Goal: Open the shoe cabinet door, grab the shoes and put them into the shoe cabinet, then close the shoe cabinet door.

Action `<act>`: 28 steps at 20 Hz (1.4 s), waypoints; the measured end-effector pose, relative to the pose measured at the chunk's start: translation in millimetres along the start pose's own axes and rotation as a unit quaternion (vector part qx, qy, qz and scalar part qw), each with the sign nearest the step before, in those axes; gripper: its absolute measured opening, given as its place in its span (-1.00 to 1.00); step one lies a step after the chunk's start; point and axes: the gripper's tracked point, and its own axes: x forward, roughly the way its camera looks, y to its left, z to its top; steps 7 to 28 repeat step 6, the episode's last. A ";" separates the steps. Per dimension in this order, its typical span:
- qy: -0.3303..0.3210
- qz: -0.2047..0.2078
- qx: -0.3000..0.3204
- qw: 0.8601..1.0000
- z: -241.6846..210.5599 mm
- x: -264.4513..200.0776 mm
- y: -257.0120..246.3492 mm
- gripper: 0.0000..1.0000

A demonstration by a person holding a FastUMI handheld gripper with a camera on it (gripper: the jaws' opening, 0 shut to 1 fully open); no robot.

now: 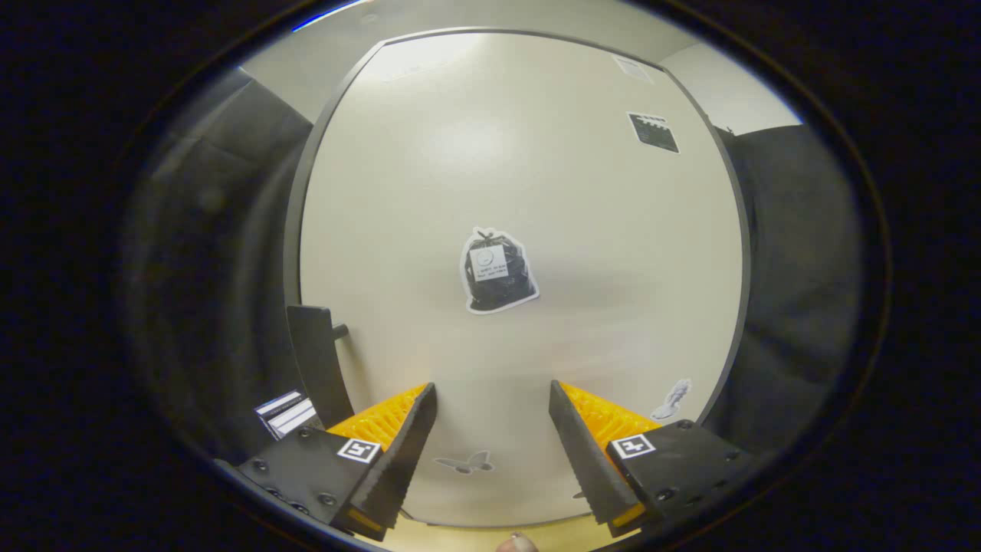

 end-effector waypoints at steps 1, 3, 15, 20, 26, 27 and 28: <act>-0.001 0.000 0.000 1.000 0.2 -0.4 0.2 0.87; -0.002 -0.001 0.000 1.000 -0.3 0.2 0.5 0.87; -0.002 0.002 0.006 1.000 -1.1 0.4 -1.3 0.87; -0.002 0.002 0.006 1.000 -1.1 0.4 -1.3 0.87; -0.002 0.002 0.006 1.000 -1.1 0.4 -1.3 0.87; -0.002 0.002 0.006 1.000 -1.1 0.4 -1.3 0.87; -0.002 0.002 0.006 1.000 -1.1 0.4 -1.3 0.87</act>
